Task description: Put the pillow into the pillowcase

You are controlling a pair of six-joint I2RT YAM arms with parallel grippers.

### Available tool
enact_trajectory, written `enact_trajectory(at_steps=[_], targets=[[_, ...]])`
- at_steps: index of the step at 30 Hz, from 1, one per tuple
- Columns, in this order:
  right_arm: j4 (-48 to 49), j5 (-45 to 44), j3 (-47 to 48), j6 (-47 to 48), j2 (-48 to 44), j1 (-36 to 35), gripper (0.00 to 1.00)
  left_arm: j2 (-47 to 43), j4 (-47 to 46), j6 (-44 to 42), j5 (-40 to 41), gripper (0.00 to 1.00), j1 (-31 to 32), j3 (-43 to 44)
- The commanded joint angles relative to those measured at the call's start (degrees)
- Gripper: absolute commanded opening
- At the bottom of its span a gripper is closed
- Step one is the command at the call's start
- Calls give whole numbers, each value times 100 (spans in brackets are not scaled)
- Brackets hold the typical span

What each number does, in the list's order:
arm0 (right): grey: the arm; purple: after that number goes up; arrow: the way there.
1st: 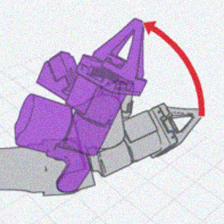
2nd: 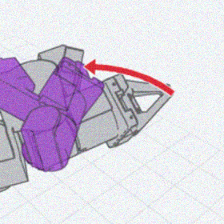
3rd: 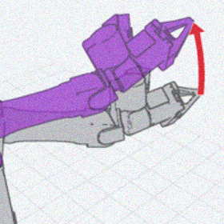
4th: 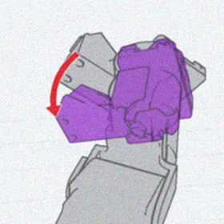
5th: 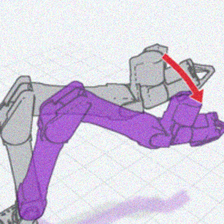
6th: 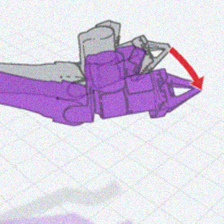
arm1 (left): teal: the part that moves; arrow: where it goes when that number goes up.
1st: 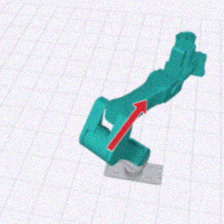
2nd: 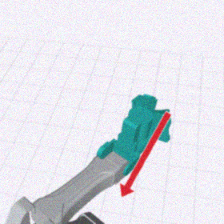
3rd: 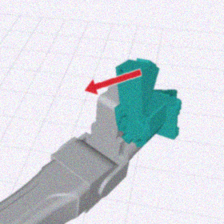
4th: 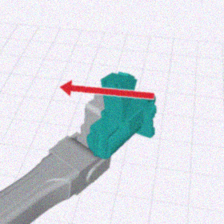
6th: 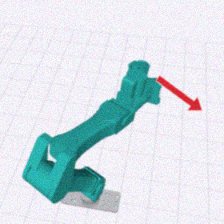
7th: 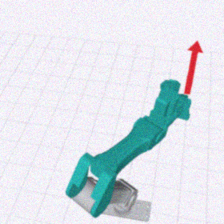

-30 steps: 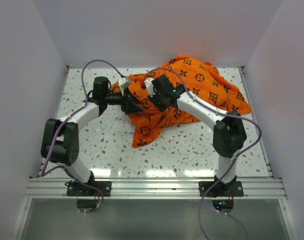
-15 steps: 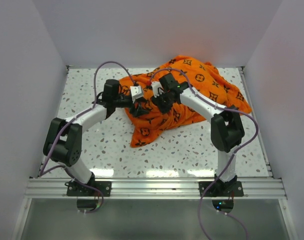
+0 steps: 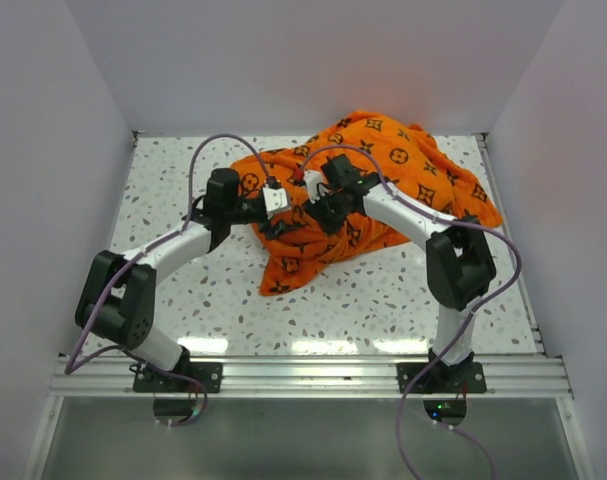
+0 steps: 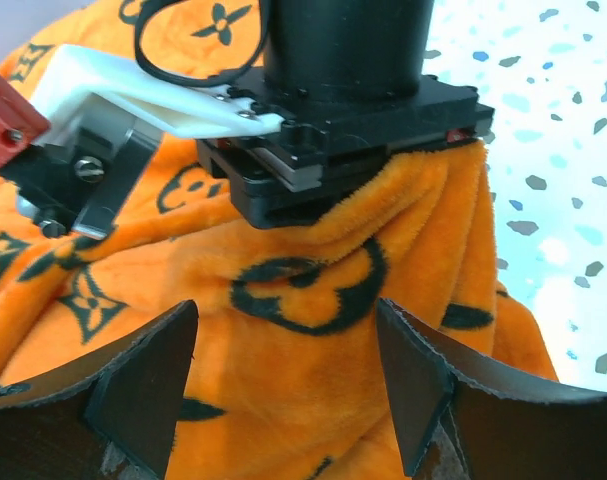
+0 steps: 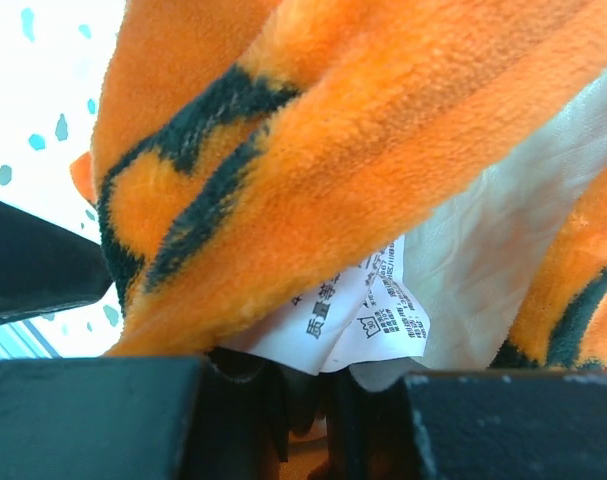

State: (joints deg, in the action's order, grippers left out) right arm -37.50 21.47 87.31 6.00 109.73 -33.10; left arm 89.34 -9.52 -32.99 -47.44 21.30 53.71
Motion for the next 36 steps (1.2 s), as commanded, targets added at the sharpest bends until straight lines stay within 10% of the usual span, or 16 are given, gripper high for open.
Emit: enact_trajectory(at_steps=[1, 10, 15, 17, 23, 36], targets=[[-74, 401, -118, 24, -356, -56, 0, -49, -481, -208, 8, 76, 32, 156], [-82, 656, -21, 182, -391, -91, 0, 593, 291, -883, -608, 67, 401, 771], [-3, 359, 128, -141, -207, -118, 0, 795, 1600, -1331, -942, 1, 541, 1290], [-47, -2, 374, -440, 81, -109, 0, 673, 2267, -1815, -1039, 0, 594, 1274], [-197, -222, 1025, -1522, 811, -91, 46, 268, 2876, -2325, -1144, 0, 665, 799], [-846, -1364, 2131, -2533, 1876, -12, 48, -48, 3984, -3196, -1540, 0, 919, 1018]])
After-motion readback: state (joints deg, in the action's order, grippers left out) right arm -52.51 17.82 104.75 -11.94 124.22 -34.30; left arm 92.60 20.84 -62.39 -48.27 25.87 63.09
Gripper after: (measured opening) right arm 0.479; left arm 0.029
